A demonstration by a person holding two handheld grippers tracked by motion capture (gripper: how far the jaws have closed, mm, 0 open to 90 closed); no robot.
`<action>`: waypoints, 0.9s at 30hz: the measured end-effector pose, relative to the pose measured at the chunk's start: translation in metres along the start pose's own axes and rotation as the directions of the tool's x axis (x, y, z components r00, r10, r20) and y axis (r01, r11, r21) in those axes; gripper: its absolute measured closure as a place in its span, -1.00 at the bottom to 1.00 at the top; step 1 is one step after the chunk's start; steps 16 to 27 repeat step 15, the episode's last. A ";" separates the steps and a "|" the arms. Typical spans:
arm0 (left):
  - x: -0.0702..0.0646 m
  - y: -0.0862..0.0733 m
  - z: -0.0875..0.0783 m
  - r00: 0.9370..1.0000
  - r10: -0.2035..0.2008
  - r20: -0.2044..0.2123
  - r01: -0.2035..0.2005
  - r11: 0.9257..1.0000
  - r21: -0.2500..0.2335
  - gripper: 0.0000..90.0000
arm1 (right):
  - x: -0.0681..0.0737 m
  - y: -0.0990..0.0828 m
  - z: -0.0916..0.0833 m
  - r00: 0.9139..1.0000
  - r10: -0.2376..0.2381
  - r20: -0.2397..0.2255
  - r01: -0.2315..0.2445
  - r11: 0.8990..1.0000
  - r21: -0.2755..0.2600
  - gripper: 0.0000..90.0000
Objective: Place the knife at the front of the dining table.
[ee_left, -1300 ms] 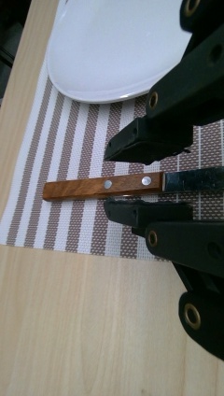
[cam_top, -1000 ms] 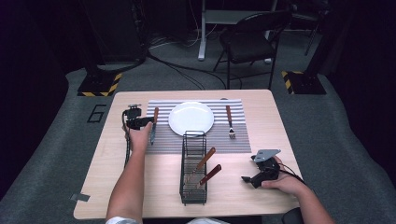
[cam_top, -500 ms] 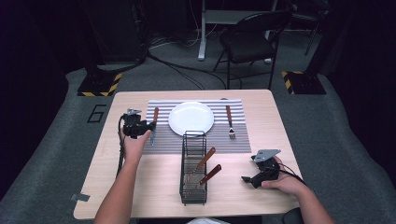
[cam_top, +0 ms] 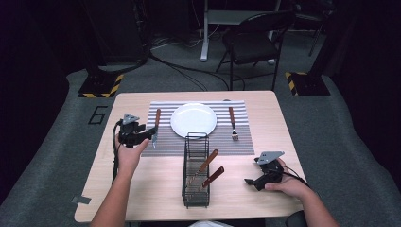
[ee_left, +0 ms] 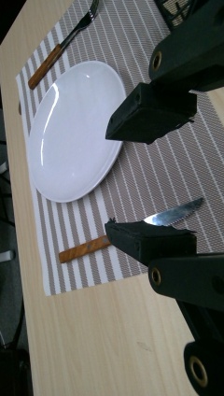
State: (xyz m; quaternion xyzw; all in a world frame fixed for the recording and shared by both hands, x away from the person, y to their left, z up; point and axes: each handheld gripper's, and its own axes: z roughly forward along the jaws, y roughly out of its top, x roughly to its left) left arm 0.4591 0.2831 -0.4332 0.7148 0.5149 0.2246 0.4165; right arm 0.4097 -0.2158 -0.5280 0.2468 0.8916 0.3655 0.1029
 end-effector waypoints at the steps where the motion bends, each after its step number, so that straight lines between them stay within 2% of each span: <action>1: 0.000 -0.002 -0.002 1.000 0.004 -0.003 -0.004 1.000 0.003 0.06 | 0.000 0.000 0.000 1.000 0.000 0.000 0.000 1.000 0.000 -1.00; 7: 0.000 -0.019 -0.012 0.999 0.044 -0.015 -0.044 0.998 0.038 0.01 | 0.000 0.000 0.000 1.000 0.004 0.001 -0.004 1.000 0.000 -1.00; 13: 0.009 -0.038 -0.015 0.999 0.034 -0.037 -0.032 0.997 0.069 -0.07 | 0.000 0.000 0.000 1.000 -0.005 0.002 0.005 1.000 -0.004 -1.00; 15: 0.013 -0.045 -0.017 0.999 0.025 -0.038 -0.022 0.996 0.084 -0.11 | 0.001 0.000 0.000 1.000 0.009 0.002 -0.009 1.000 0.002 -1.00; 27: 0.013 -0.045 -0.017 0.999 0.025 -0.038 -0.022 0.996 0.084 -0.11 | 0.001 0.000 0.000 1.000 0.009 0.002 -0.009 1.000 0.002 -1.00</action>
